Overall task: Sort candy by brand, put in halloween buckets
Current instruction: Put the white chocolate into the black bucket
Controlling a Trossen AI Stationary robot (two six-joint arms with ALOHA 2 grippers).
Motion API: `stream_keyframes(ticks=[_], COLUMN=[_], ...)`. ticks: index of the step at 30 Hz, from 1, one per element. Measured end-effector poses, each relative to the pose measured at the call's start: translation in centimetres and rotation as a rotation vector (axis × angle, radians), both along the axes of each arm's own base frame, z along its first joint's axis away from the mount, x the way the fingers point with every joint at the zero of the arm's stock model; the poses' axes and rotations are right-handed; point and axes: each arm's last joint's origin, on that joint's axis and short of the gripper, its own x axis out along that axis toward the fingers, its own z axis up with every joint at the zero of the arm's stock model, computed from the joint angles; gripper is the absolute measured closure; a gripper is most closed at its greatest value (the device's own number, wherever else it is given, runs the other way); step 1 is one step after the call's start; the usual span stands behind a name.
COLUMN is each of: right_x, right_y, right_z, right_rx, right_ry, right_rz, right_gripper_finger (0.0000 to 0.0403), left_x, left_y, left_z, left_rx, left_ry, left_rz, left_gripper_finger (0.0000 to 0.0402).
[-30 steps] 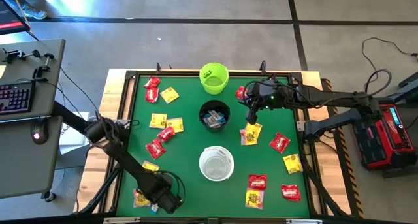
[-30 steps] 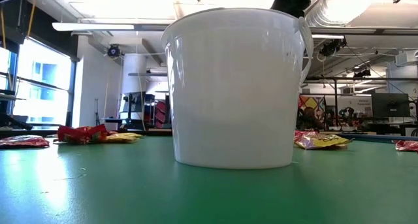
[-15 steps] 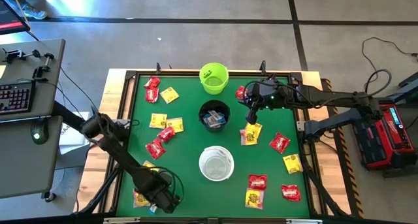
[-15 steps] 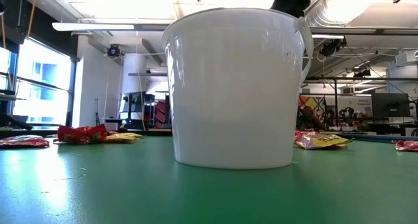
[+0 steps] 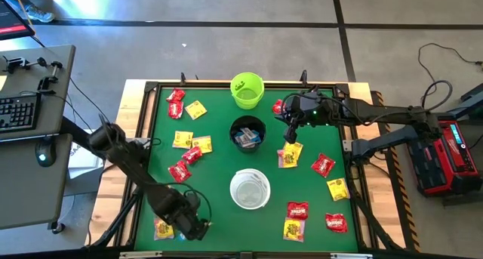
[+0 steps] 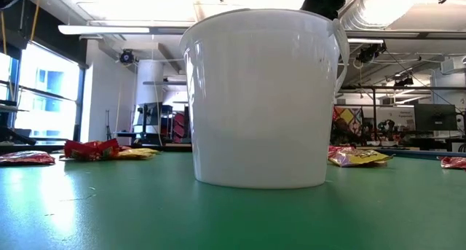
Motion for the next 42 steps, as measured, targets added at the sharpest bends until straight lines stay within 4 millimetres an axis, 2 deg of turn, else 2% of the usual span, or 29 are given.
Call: stream_keyframes(ticks=[6, 10, 16, 23, 32, 36, 42], right_x=[0.0, 0.0, 0.0, 0.0, 0.0, 0.0, 0.0], right_y=[0.0, 0.0, 0.0, 0.0, 0.0, -0.1, -0.1], right_z=[0.0, 0.0, 0.0, 0.0, 0.0, 0.0, 0.0], right_rx=[0.0, 0.0, 0.0, 0.007, 0.005, -0.005, -0.006], right_ry=[-0.001, -0.001, -0.001, -0.004, -0.004, -0.003, -0.003], right_rz=[0.0, 0.0, 0.0, -0.006, -0.012, -0.026, -0.029], right_gripper_finger=[0.0403, 0.0403, 0.0403, 0.0403, 0.0403, 0.0403, 0.0403], left_x=[1.5, 3.0, 5.2, 7.9, 9.8, 10.7, 11.9], left_y=[2.4, 5.2, 10.7, 17.0, 25.3, 27.8, 29.8], left_z=[1.4, 2.3, 3.8, 7.4, 10.9, 10.6, 8.0], left_rx=[0.043, 0.073, 0.139, 0.238, 0.413, 0.466, 0.484], left_ry=[-0.108, -0.177, -0.282, -0.441, -0.601, -0.647, -0.575], left_rz=[0.016, -0.009, -0.076, -0.169, -0.139, -0.112, -0.14], left_gripper_finger=[0.0388, 0.0388, 0.0388, 0.0388, 0.0388, 0.0388, 0.0388])
